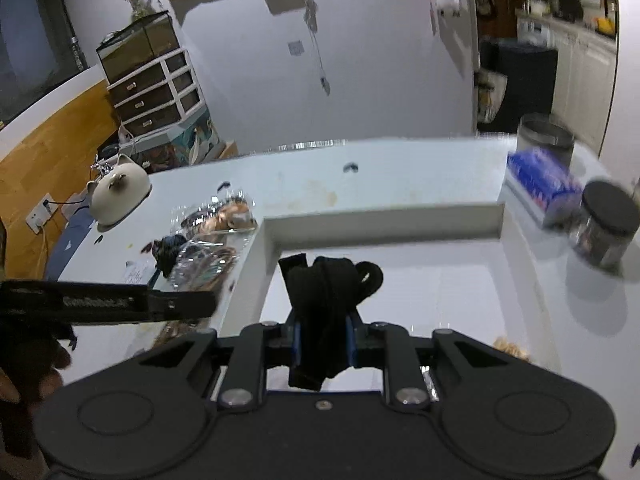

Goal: Organize soft objects
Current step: 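Carry the black fabric with the right tool while the left tool carries the tan cord bag to the tray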

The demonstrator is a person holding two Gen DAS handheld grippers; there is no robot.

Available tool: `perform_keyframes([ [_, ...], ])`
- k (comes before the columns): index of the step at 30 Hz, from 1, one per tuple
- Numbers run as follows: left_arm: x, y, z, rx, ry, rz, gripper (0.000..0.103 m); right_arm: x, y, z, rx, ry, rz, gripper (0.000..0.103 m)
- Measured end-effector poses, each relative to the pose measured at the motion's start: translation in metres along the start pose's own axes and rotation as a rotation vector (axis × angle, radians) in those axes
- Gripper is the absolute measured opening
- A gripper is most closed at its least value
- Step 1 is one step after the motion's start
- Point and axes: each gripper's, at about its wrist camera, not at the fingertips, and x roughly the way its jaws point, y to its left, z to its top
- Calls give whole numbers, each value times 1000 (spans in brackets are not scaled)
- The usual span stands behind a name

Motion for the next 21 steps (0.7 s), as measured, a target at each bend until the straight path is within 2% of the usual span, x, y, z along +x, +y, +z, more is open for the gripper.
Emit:
perform_keyframes([
  [7,38,-1,-21,-23,69,88,36,35,-31,-20,86,126,82,21],
  [10,49,1,-25,-34,89,109,36,47,-37,-28,114,169,90,21],
  [21,61,-9,-31,-30,109,161,36,64,-45,-35,134,234,116,21],
])
